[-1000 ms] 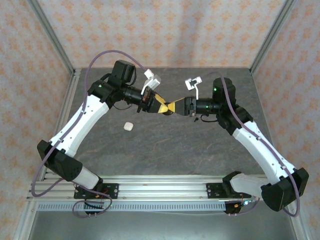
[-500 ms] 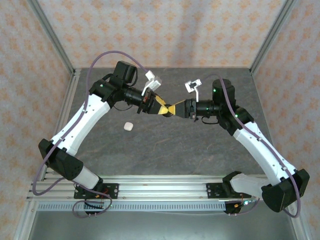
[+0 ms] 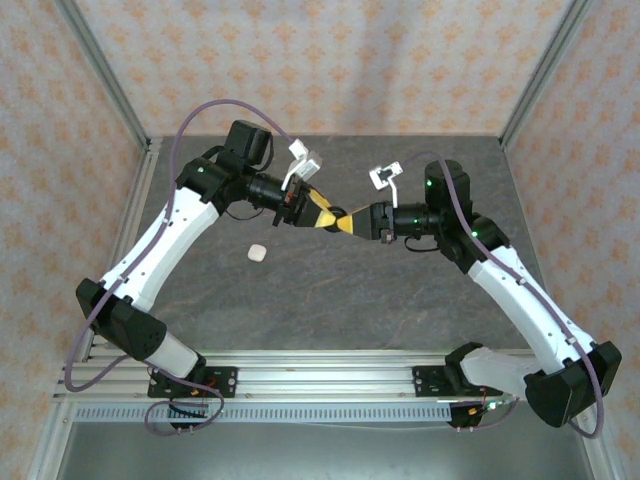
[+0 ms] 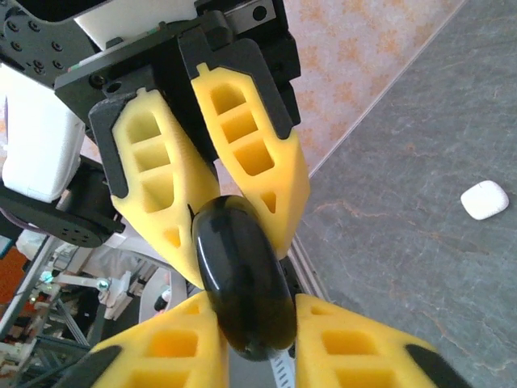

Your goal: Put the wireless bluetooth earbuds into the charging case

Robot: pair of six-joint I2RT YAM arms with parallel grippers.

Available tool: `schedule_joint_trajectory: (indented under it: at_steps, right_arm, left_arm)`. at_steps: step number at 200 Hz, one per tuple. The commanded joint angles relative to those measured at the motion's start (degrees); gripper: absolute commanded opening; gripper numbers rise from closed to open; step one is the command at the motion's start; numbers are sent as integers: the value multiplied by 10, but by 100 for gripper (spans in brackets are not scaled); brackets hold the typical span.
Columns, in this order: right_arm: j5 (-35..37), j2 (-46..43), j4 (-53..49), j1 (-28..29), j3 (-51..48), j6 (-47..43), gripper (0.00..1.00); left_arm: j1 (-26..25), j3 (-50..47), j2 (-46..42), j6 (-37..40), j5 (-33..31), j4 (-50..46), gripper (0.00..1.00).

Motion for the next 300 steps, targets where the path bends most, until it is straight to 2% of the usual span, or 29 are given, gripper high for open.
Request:
schedule_joint_trajectory:
  at_steps: [1,33,40,64,71,79,83,94,117,131,153,163,175,236,300]
  right_arm:
    - [-2,-5,101,2,-17,56,17]
    - [41,-21,203,2,-57,119,10]
    - [55,-27,218,2,-65,125,9]
    - [88,-43,236,2,-82,136,7]
    - [93,-45,241,2,-86,139,6]
    - [99,-46,245,2,-90,144,6]
    - [101,-47,247,2,-91,145,6]
    - [106,-47,255,3,-95,151,5]
    - [114,-45,286,2,-105,172,5]
    - [117,-43,308,2,-111,184,5]
    - [117,-34,343,2,-117,207,5]
    - [116,-31,352,2,-118,214,4]
    - [115,-28,359,2,-118,221,4]
    - [106,-22,353,2,-111,220,4]
    - [108,-24,338,3,-106,208,4]
  left_arm:
    - [-3,20,-9,-5,11,1,0]
    - [-4,-43,-52,-95,-43,118,0]
    - [-3,-61,-65,-114,-57,146,3]
    - [-3,-107,-104,-158,-110,208,24]
    - [-2,-116,-113,-166,-124,220,36]
    - [-1,-125,-123,-176,-138,228,57]
    - [-1,-130,-128,-181,-144,232,63]
    - [-1,-140,-140,-195,-158,243,71]
    - [1,-186,-172,-247,-189,305,80]
    - [5,-232,-198,-304,-217,382,81]
    - [6,-321,-234,-422,-267,553,82]
    - [5,-354,-242,-466,-286,626,81]
    - [2,-375,-246,-505,-300,670,77]
    - [-33,-390,-229,-524,-319,713,69]
    - [-48,-364,-199,-504,-294,680,59]
